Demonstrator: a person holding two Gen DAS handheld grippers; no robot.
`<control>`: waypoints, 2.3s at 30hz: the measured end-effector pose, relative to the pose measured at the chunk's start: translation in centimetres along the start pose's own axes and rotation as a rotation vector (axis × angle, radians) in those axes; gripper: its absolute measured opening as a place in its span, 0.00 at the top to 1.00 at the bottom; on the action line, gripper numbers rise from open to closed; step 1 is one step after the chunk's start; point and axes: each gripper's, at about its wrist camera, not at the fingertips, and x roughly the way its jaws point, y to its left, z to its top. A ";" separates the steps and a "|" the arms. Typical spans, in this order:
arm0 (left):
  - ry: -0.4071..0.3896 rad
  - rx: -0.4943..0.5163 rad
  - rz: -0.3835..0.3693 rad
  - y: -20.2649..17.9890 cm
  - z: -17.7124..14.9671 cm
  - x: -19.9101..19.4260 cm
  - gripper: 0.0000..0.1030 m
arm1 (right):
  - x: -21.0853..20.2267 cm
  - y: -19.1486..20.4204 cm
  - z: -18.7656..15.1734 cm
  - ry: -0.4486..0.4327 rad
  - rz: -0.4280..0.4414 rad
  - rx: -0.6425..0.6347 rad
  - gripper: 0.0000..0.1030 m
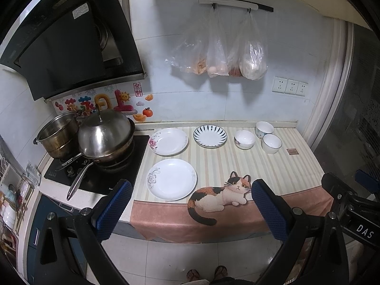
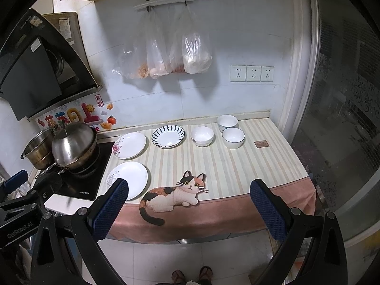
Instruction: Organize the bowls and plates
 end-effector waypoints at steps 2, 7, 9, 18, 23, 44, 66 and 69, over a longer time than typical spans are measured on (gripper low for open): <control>0.000 -0.001 0.000 0.0 0.0 0.0 0.00 | 0.0 0.3 0.1 0.002 0.000 -0.002 0.00; -0.003 -0.002 -0.001 0.0 0.1 -0.2 0.00 | -0.2 -0.2 -0.3 -0.004 -0.003 -0.001 0.00; -0.005 -0.003 -0.003 0.0 0.1 -0.3 0.00 | -0.2 0.0 -0.2 -0.004 -0.005 -0.001 0.00; -0.005 -0.005 -0.001 0.0 0.1 -0.3 0.00 | 0.5 -0.2 0.2 -0.003 -0.009 0.001 0.00; -0.006 -0.006 -0.001 0.1 0.1 -0.2 0.00 | 0.6 -0.2 0.2 -0.004 -0.010 0.002 0.00; -0.006 -0.010 -0.002 0.8 0.3 0.3 0.00 | 0.7 0.3 0.6 -0.002 -0.009 0.001 0.00; 0.175 -0.084 0.101 9.4 -2.4 15.9 0.00 | 17.3 4.2 -3.6 0.275 0.199 0.070 0.00; 0.301 -0.142 0.078 12.0 -3.4 22.2 0.00 | 23.7 5.4 -5.0 0.367 0.226 0.048 0.00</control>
